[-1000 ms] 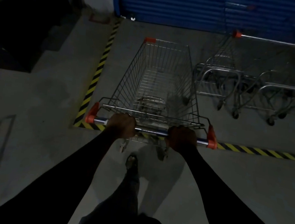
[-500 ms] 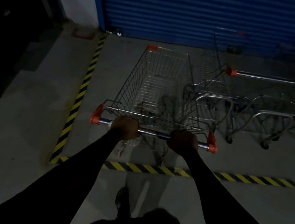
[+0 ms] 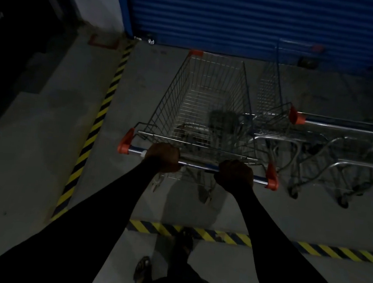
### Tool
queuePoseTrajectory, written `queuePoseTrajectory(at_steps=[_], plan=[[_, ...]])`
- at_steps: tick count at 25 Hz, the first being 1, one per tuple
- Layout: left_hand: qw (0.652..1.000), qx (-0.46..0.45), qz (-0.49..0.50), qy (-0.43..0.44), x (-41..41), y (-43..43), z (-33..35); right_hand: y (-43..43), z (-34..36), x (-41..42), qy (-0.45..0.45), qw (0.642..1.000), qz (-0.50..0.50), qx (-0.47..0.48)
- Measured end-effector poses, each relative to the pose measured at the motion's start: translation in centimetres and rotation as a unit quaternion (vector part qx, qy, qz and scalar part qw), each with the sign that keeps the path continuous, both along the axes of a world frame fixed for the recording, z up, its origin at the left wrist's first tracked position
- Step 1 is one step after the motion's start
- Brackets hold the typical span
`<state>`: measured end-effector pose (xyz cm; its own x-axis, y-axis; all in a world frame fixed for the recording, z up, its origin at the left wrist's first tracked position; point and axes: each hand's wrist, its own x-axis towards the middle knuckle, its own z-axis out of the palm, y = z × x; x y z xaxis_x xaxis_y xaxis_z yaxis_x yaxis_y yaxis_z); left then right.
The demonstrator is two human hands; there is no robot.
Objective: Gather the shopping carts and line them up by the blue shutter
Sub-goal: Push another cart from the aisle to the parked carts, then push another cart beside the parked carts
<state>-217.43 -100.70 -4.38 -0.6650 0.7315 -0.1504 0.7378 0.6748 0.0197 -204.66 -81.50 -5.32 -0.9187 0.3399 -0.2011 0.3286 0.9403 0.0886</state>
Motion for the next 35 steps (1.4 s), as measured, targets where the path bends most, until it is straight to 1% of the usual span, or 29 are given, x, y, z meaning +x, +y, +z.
queuePoseTrajectory(at_steps=[1,2,4,5,6,8,10,12,13,15,18,19,21,23,25,27,29,31,35], plan=[[1.0,-0.002,0.003,-0.006,-0.6,0.8,0.3,0.9,0.0,-0.8,0.001,1.0,0.0,-0.002],[1.0,0.011,0.001,0.011,-1.2,1.3,0.2,1.6,0.0,-1.4,0.0,1.0,0.003,-0.001],[1.0,-0.003,0.006,0.001,-2.1,2.4,0.5,2.8,0.1,-2.2,0.0,1.0,0.011,0.006],[1.0,-0.001,-0.001,0.017,-2.4,2.8,0.4,3.3,0.2,-2.5,0.004,1.0,0.013,0.009],[1.0,0.013,-0.01,0.02,-2.7,3.2,0.2,4.0,0.3,-3.0,0.005,1.0,0.013,0.01],[1.0,0.015,-0.012,0.0,-2.9,4.2,0.0,5.1,0.3,-3.6,0.003,1.0,0.008,0.007],[0.999,0.034,-0.012,0.018,-3.3,5.0,-0.6,6.0,0.1,-4.1,-0.005,1.0,0.007,0.012],[0.998,0.031,-0.018,0.059,-3.3,5.5,-0.7,6.7,0.0,-4.6,-0.008,1.0,0.004,0.011],[0.999,0.022,-0.011,0.047,-3.4,5.7,-0.3,6.8,0.1,-4.8,-0.007,1.0,0.002,0.009],[0.999,-0.005,0.028,-0.014,-3.6,6.3,0.5,7.1,0.3,-5.1,-0.013,1.0,0.005,-0.001],[0.998,-0.039,0.05,-0.029,-3.7,6.6,0.8,7.7,0.3,-5.3,-0.012,0.999,0.014,-0.047],[0.997,-0.045,0.052,-0.036,-3.6,6.7,0.9,7.5,0.2,-5.4,0.008,0.997,0.023,-0.071],[0.997,-0.033,0.056,-0.039,-3.1,6.3,0.8,6.0,-0.2,-5.8,0.091,0.987,0.071,-0.111],[0.997,0.033,0.063,-0.022,-2.3,4.9,0.5,3.0,-0.3,-7.1,0.166,0.967,0.122,-0.149],[0.991,0.101,0.08,0.022,-0.8,1.8,0.2,-0.9,0.4,-8.8,0.185,0.95,0.166,-0.188],[0.981,0.11,0.149,0.052,1.1,-3.2,0.0,-5.4,1.4,-10.3,0.189,0.937,0.212,-0.204],[0.962,0.099,0.247,0.061,3.1,-9.3,0.0,-10.2,2.4,-11.3,0.189,0.924,0.262,-0.203],[0.931,0.1,0.345,0.059,5.6,-15.8,0.6,-16.1,3.2,-11.6,0.165,0.907,0.325,-0.212],[0.866,0.109,0.483,0.07,11.4,-27.0,1.8,-27.3,3.6,-10.4,0.108,0.862,0.454,-0.197]])
